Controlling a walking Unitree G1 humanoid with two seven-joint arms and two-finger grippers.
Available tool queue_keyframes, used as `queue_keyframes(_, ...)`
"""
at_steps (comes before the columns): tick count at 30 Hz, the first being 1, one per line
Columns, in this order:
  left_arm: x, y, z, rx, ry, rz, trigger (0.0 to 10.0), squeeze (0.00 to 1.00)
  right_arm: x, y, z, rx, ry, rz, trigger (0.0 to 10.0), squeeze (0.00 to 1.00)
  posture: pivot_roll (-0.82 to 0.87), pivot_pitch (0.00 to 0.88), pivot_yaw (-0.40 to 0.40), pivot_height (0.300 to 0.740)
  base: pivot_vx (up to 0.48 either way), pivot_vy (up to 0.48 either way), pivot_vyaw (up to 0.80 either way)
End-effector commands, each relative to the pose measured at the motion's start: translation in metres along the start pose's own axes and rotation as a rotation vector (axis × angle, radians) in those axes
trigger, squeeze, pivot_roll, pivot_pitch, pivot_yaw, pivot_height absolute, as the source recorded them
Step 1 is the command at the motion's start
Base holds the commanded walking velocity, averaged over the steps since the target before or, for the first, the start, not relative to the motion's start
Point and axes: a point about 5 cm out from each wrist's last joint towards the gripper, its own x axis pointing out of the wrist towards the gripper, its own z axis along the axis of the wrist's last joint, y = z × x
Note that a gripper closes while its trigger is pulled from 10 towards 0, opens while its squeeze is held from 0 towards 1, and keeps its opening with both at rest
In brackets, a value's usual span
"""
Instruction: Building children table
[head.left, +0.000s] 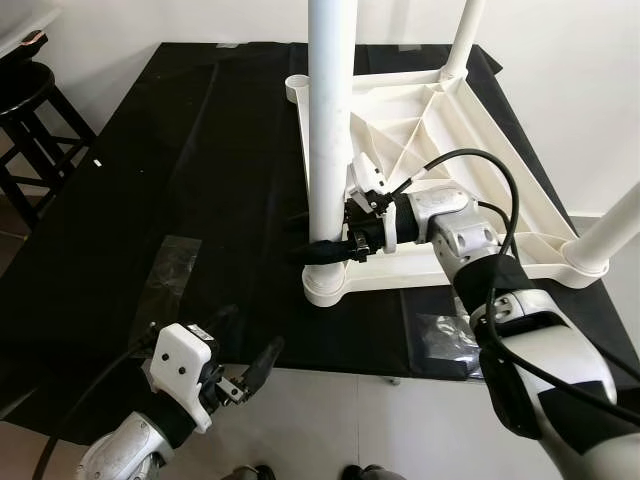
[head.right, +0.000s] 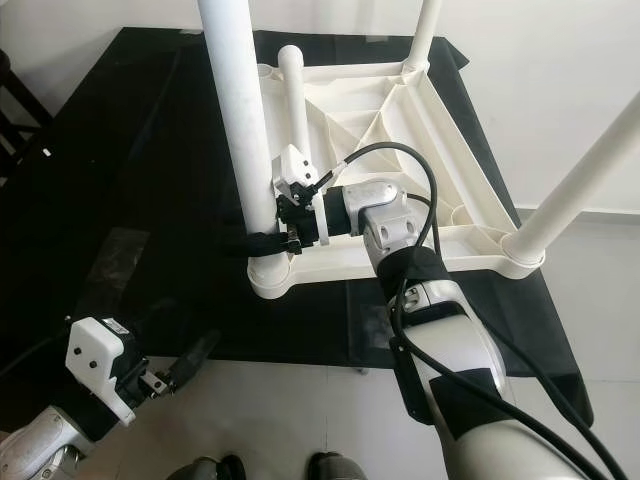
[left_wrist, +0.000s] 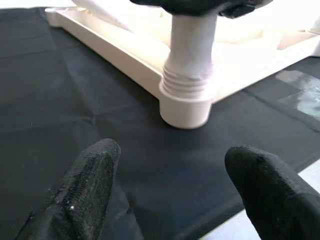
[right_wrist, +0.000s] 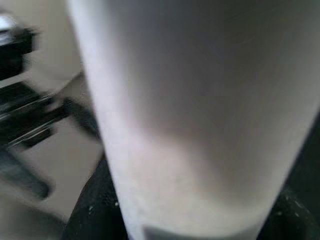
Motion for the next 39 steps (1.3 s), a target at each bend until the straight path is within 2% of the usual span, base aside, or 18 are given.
queue_keyframes(1, -0.003, -0.002, -0.003, -0.001, 0.028, -0.014, 10.0, 0.00, -0.001, 0.002, -0.015, 0.065, 0.027, -0.148, 0.0, 0.00, -0.13, 0.252, -0.052, 0.740, 0.000, 0.000, 0.00)
queue_keyframes(2, -0.004, -0.001, -0.003, 0.002, 0.031, -0.011, 10.0, 0.00, 0.006, 0.025, -0.045, 0.205, 0.061, -0.631, 0.0, 0.00, -0.12, 0.247, -0.089, 0.740, 0.000, 0.000, 0.00)
queue_keyframes(3, -0.004, -0.001, -0.003, 0.002, 0.031, -0.011, 10.0, 0.00, 0.006, 0.025, -0.045, 0.205, 0.061, -0.631, 0.0, 0.00, -0.12, 0.247, -0.089, 0.740, 0.000, 0.000, 0.00)
queue_keyframes(4, -0.005, 0.000, -0.002, 0.005, 0.032, -0.009, 10.0, 0.00, -0.009, 0.043, -0.063, 0.297, 0.132, -0.998, 0.0, 0.00, -0.12, 0.247, -0.088, 0.740, 0.000, 0.000, 0.00)
queue_keyframes(5, -0.005, 0.002, -0.001, 0.004, 0.032, -0.006, 10.0, 0.00, -0.012, 0.072, -0.075, 0.344, 0.171, -1.063, 0.0, 0.00, -0.12, 0.258, -0.073, 0.740, 0.000, 0.000, 0.00)
queue_keyframes(8, -0.004, 0.003, -0.002, 0.007, 0.031, -0.001, 10.0, 0.00, 0.004, 0.100, -0.072, 0.328, 0.162, -0.943, 0.0, 0.00, -0.16, 0.253, -0.044, 0.740, 0.000, 0.000, 0.00)
queue_keyframes(15, -0.002, 0.005, -0.005, 0.007, 0.041, -0.018, 10.0, 0.00, 0.014, 0.087, -0.069, 0.309, 0.135, -0.869, 0.0, 0.00, -0.13, 0.225, -0.061, 0.740, 0.000, 0.000, 0.00)
queue_keyframes(16, -0.003, 0.006, -0.006, 0.013, 0.045, -0.013, 10.0, 0.00, 0.019, 0.087, -0.068, 0.317, 0.141, -0.853, 8.8, 0.00, -0.13, 0.225, -0.055, 0.740, 0.000, 0.000, 0.00)
queue_keyframes(18, -0.004, 0.007, -0.006, 0.015, 0.046, -0.004, 10.0, 0.00, 0.024, 0.086, -0.064, 0.338, 0.119, -0.814, 10.0, 0.00, -0.13, 0.213, -0.055, 0.740, 0.000, 0.000, 0.00)
queue_keyframes(19, -0.004, 0.008, -0.007, 0.016, 0.048, 0.000, 10.0, 0.00, 0.029, 0.087, -0.055, 0.381, 0.089, -0.775, 10.0, 0.88, -0.13, 0.209, -0.058, 0.740, 0.000, 0.000, 0.00)
queue_keyframes(22, -0.003, 0.009, -0.007, 0.014, 0.049, -0.002, 10.0, 0.00, 0.034, 0.088, -0.039, 0.431, 0.038, -0.698, 10.0, 1.00, -0.12, 0.203, -0.060, 0.740, 0.000, 0.000, 0.00)
queue_keyframes(25, -0.002, 0.009, -0.007, 0.014, 0.051, -0.006, 10.0, 0.00, 0.033, 0.079, -0.021, 0.380, -0.024, -0.589, 10.0, 1.00, -0.13, 0.200, -0.060, 0.740, 0.000, 0.000, 0.00)
queue_keyframes(27, -0.001, 0.009, -0.008, 0.010, 0.052, -0.007, 10.0, 0.00, 0.024, 0.069, 0.000, 0.141, -0.073, -0.362, 10.0, 1.00, -0.12, 0.200, -0.059, 0.740, 0.000, 0.000, 0.00)
queue_keyframes(30, -0.001, 0.008, -0.007, 0.009, 0.051, -0.007, 10.0, 0.00, 0.016, 0.065, 0.005, 0.076, -0.077, -0.239, 10.0, 1.00, -0.12, 0.204, -0.061, 0.740, 0.000, 0.000, 0.00)
queue_keyframes(31, -0.001, 0.007, -0.007, 0.006, 0.050, -0.008, 10.0, 0.00, 0.006, 0.055, 0.006, 0.020, -0.051, -0.150, 10.0, 0.51, -0.11, 0.207, -0.063, 0.740, 0.000, 0.000, 0.00)
queue_keyframes(32, -0.001, 0.007, -0.007, 0.006, 0.050, -0.008, 10.0, 0.00, 0.006, 0.055, 0.006, 0.020, -0.051, -0.150, 10.0, 0.51, -0.11, 0.207, -0.063, 0.740, 0.000, 0.000, 0.00)
queue_keyframes(33, -0.002, 0.004, -0.006, 0.002, 0.048, -0.011, 10.0, 0.00, -0.006, 0.039, 0.007, -0.023, -0.014, -0.066, 10.0, 0.00, -0.10, 0.209, -0.066, 0.740, 0.000, 0.000, 0.00)
queue_keyframes(39, -0.005, 0.000, -0.004, -0.004, 0.049, -0.020, 10.0, 0.00, -0.008, 0.021, 0.017, 0.023, -0.038, 0.030, 10.0, 0.00, -0.09, 0.226, -0.065, 0.740, 0.000, 0.000, 0.00)
